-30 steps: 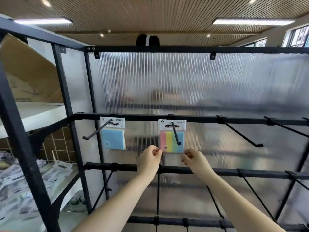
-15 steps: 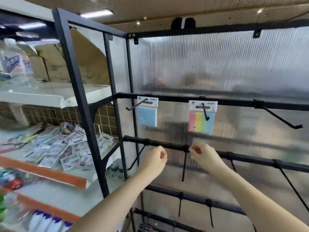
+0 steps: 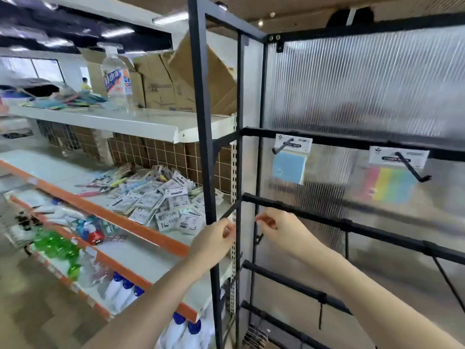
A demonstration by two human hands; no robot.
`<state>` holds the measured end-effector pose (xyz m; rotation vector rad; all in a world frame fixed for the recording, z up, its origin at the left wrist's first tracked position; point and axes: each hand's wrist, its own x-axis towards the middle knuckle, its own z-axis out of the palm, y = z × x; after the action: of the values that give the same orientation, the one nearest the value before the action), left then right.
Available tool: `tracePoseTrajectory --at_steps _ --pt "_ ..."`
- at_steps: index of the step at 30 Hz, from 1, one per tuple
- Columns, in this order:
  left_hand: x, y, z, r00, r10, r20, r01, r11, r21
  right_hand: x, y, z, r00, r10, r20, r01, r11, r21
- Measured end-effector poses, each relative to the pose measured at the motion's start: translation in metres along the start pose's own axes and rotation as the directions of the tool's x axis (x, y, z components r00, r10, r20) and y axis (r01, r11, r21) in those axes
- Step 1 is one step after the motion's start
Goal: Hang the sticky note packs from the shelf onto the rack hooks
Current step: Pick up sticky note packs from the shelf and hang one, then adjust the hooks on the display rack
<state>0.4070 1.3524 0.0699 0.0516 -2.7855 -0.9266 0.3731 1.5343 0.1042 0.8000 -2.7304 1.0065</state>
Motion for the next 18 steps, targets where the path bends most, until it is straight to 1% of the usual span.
tracePoseTrajectory --at_steps 3,6,9,11,13,15,18 --pt "0.005 -0.043 -0.019 0.999 -0.040 0.023 0.040 0.999 0.006 0.016 -0.027 0.027 0.989 -0.072 0.129 0.071 0.997 0.009" --pt "0.014 -0.090 -0.036 0.993 -0.103 0.052 0.102 0.995 0.012 0.032 -0.059 0.064 0.948 -0.160 0.273 0.170 0.985 -0.012" --pt "0.024 -0.136 -0.054 0.990 -0.116 0.078 0.114 0.993 0.038 0.051 -0.087 0.105 0.921 -0.208 0.329 0.236 0.971 -0.046" --pt "0.031 -0.166 -0.065 0.988 -0.118 0.097 0.115 0.993 0.036 0.067 -0.100 0.131 0.922 -0.200 0.332 0.224 0.974 -0.037" --pt "0.038 -0.195 -0.077 0.986 -0.110 0.125 0.107 0.994 0.031 0.086 -0.106 0.157 0.925 -0.165 0.343 0.202 0.977 -0.073" --pt "0.043 -0.223 -0.088 0.985 -0.087 0.147 0.085 0.996 0.019 0.105 -0.107 0.181 0.931 -0.108 0.348 0.163 0.978 -0.130" --pt "0.052 -0.255 -0.104 0.983 -0.082 0.164 0.079 0.997 0.026 0.132 -0.104 0.212 0.942 0.008 0.335 0.053 0.984 -0.171"
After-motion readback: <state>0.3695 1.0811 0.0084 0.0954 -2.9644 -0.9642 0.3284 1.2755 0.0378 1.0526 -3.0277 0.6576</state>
